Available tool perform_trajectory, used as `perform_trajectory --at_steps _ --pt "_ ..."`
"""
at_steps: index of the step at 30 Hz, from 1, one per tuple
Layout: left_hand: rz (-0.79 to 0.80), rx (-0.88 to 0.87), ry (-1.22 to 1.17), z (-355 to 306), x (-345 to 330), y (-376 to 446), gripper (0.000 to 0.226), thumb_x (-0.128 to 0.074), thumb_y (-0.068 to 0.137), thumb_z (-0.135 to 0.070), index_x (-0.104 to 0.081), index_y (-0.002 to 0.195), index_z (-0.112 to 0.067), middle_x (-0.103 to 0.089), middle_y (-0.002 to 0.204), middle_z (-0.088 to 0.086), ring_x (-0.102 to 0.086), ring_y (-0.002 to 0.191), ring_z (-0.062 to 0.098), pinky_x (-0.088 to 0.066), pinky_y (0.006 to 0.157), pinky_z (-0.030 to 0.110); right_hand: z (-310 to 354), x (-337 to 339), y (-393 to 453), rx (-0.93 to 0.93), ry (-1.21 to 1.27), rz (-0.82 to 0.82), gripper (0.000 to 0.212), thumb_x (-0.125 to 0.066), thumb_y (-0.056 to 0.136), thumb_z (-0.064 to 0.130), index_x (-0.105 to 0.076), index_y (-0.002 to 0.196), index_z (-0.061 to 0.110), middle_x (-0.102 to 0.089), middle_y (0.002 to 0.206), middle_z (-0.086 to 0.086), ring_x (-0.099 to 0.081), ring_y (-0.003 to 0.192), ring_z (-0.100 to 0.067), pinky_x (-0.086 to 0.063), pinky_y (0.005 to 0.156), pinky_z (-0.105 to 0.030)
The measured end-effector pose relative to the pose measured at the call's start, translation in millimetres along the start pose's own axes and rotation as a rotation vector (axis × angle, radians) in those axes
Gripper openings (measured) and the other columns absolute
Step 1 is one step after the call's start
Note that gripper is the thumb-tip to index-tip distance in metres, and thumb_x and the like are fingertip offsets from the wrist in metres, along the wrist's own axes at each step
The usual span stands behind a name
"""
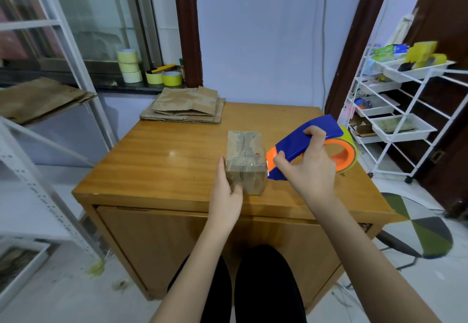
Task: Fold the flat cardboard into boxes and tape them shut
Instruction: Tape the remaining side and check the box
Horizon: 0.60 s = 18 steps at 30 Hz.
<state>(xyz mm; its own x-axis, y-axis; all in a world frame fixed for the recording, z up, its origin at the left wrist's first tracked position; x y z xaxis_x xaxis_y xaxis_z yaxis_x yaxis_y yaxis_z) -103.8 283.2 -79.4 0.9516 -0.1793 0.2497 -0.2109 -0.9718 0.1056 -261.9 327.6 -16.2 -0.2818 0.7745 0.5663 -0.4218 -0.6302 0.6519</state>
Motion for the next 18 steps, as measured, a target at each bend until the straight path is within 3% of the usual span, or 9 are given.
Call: perform_trajectory --at_steps 2,8,12,14,16,18 --pt "-0.012 0.011 0.003 2.4 0.2 2.3 0.062 -0.044 0.1 -0.016 -0.012 0.152 -0.022 -0.034 0.152 -0.003 -0.032 0.139 0.012 -0.029 0.11 0.029 0.2 0.0 -0.7 -0.004 0.007 0.0 0.058 -0.07 0.079 0.03 -0.039 0.122 0.008 -0.056 0.085 -0.003 -0.055 0.072 -0.021 -0.034 0.052 -0.026" --pt "-0.047 -0.07 0.373 13.7 -0.6 1.6 0.059 -0.038 0.101 -0.022 -0.009 0.153 -0.02 -0.032 0.154 0.002 -0.034 0.139 0.019 -0.039 0.109 0.041 0.5 0.1 -0.2 -0.003 -0.003 -0.004 0.057 -0.071 0.079 0.029 -0.04 0.122 0.007 -0.054 0.083 -0.002 -0.056 0.072 -0.023 -0.04 0.054 -0.03" --pt "-0.055 -0.089 0.441 5.8 5.9 4.1 0.073 -0.05 0.096 -0.017 -0.004 0.153 -0.018 -0.021 0.158 0.003 -0.024 0.144 0.018 -0.029 0.116 0.038 1.3 0.1 -0.4 -0.015 0.007 0.007 0.058 -0.07 0.08 0.03 -0.039 0.124 0.007 -0.052 0.087 0.0 -0.054 0.073 -0.02 -0.036 0.054 -0.027" --pt "-0.144 -0.23 0.549 -5.2 12.9 0.9 0.079 -0.054 0.093 -0.012 -0.002 0.152 -0.01 -0.015 0.159 0.008 -0.018 0.146 0.02 -0.02 0.119 0.035 0.9 -0.1 -1.3 -0.025 0.019 0.008 0.058 -0.07 0.079 0.03 -0.039 0.122 0.008 -0.053 0.085 0.0 -0.054 0.073 -0.02 -0.037 0.056 -0.029" --pt "-0.188 -0.5 0.761 -14.7 12.4 -0.9 0.078 -0.06 0.084 -0.006 -0.017 0.149 0.001 -0.026 0.154 0.018 -0.024 0.144 0.027 -0.017 0.118 0.038 0.9 -0.1 -1.7 -0.027 0.029 0.003 0.057 -0.071 0.079 0.029 -0.039 0.121 0.008 -0.054 0.083 0.0 -0.055 0.072 -0.02 -0.038 0.056 -0.029" --pt "-0.144 -0.62 0.936 -21.1 8.3 1.9 0.075 -0.066 0.079 -0.005 -0.03 0.145 0.004 -0.035 0.149 0.02 -0.03 0.141 0.03 -0.017 0.116 0.042 1.5 -0.2 -1.3 -0.025 0.031 0.003 0.057 -0.071 0.079 0.03 -0.039 0.121 0.008 -0.054 0.081 0.0 -0.056 0.072 -0.021 -0.044 0.055 -0.032"
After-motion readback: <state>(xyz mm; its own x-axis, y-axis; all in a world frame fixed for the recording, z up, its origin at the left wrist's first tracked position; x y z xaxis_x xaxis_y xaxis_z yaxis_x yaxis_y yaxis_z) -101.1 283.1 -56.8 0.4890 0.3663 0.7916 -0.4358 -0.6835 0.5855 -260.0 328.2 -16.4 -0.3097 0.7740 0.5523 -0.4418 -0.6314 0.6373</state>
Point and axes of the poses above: each hand's wrist, its own y-axis towards the middle knuckle, its own x-axis out of the back of the hand, z = x × y, the point moved 2 cm from there along y, towards the middle knuckle
